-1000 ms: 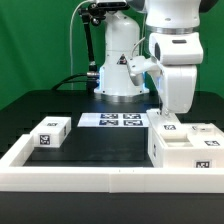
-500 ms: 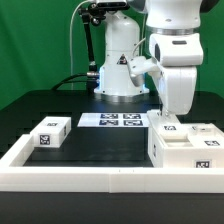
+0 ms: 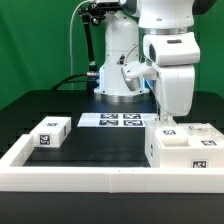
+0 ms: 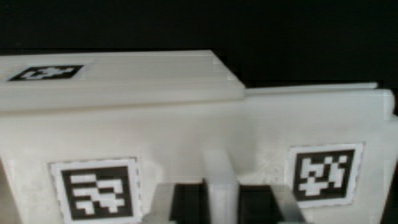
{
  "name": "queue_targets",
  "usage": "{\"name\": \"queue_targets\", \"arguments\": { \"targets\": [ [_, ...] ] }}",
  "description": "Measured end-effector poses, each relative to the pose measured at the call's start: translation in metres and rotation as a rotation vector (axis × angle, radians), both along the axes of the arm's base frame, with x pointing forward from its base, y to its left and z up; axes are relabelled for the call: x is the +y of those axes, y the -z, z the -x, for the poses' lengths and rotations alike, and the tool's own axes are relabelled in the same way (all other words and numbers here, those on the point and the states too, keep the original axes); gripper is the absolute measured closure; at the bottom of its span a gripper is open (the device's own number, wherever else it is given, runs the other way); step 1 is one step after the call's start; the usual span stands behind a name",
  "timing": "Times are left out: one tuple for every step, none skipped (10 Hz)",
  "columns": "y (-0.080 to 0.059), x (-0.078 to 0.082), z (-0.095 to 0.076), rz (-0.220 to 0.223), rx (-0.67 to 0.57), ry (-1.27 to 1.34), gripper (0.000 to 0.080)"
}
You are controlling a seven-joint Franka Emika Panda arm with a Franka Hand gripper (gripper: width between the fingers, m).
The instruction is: Assemble cabinet
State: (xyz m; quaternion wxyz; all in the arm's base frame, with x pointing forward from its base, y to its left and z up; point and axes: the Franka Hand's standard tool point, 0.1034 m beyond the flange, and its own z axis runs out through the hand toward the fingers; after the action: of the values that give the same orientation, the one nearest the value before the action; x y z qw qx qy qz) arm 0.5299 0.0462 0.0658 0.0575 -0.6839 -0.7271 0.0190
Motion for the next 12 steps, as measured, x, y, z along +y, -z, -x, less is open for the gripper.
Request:
{"name": "queue_targets", "arguments": {
  "targets": [
    [0.001, 0.002, -0.011, -0.005, 0.000, 0.001, 0.0729],
    [0.001, 0.003, -0.019, -0.009, -0.009, 0.003, 0.0729],
    [0.001, 0.004, -0.026, -0.012, -0.016, 0.003, 0.0729],
    [0.000, 0.004, -0.036, -0.017, -0.028, 0.006, 0.0729],
    [0.001, 0.006, -0.044, -0.022, -0.036, 0.008, 0.0729],
    [0.002, 0.006, -0.046, -0.024, -0.032, 0.006, 0.0729],
    [0.003, 0.006, -0.046, -0.023, -0.007, -0.002, 0.0729],
    [0.002, 0.006, -0.046, -0.023, -0.008, -0.001, 0.0729],
    [0.003, 0.006, -0.046, -0.023, -0.008, -0.001, 0.0729],
    [0.003, 0.006, -0.046, -0.023, -0.008, 0.000, 0.0659],
    [0.003, 0.006, -0.046, -0.022, -0.007, 0.000, 0.0456],
    [0.003, 0.005, -0.045, -0.022, -0.007, 0.000, 0.0456]
  ]
}}
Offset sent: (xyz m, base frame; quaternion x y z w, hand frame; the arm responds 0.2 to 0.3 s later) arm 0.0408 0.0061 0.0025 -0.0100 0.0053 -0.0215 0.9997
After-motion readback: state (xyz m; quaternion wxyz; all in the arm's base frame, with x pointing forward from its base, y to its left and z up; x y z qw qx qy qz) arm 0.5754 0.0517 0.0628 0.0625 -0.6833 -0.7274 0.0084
